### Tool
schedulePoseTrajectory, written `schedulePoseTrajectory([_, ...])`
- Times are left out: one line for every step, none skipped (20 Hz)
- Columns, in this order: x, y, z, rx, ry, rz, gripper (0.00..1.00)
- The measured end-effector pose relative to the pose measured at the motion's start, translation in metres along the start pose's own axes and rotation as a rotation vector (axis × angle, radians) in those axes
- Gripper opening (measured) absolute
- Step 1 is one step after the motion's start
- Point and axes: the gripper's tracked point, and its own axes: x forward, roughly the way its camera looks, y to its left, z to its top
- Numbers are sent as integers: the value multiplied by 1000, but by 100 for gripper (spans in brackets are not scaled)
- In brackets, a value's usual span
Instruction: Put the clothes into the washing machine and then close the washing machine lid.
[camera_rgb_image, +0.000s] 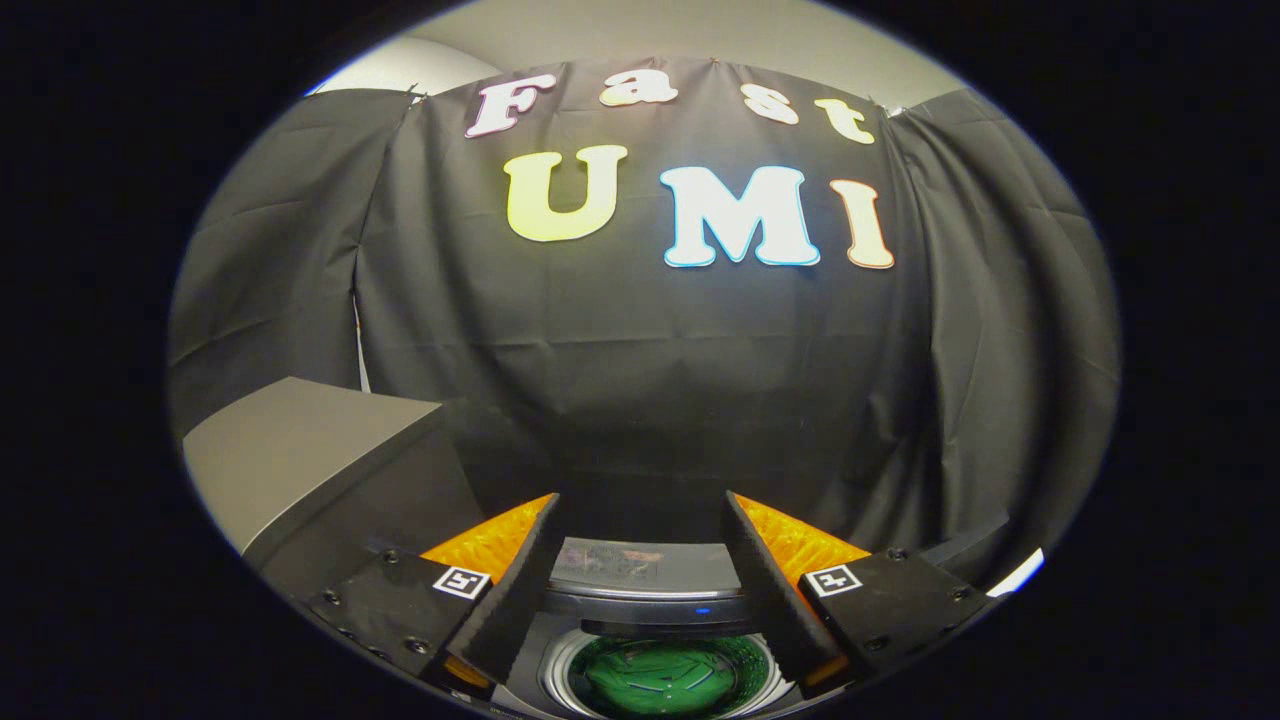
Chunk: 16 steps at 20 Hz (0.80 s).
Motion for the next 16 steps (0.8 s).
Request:
schedulePoseTrajectory([-6,0,-5,-1,-3,0,98])
schedulePoseTrajectory([-10,1,-11,1,-6,-1,98])
schedulePoseTrajectory([-16,1,-16,2,-12,-2,98])
schedulePoseTrajectory([-21,3,-24,-9,-15,1,98])
schedulePoseTrajectory([-28,5,-30,-27,-25,5,98])
schedulePoseTrajectory([-34,8,-36,-47,-34,15,98])
schedulePoseTrajectory([-40,14,-43,-60,-31,31,99])
schedulePoseTrajectory([-47,17,-53,-67,-22,48,99])
schedulePoseTrajectory([-53,20,-63,-71,-13,57,99])
schedulePoseTrajectory([-59,22,-69,-71,-11,62,100])
schedulePoseTrajectory([-66,25,-75,-72,-9,69,100])
schedulePoseTrajectory([-72,28,-81,-74,-8,76,100])
schedulePoseTrajectory([-78,29,-85,-82,-8,76,100])
schedulePoseTrajectory([-86,29,-89,-90,-6,75,100])
schedulePoseTrajectory([-94,31,-91,-93,-13,81,100])
schedulePoseTrajectory([-103,33,-91,-94,-18,83,100])
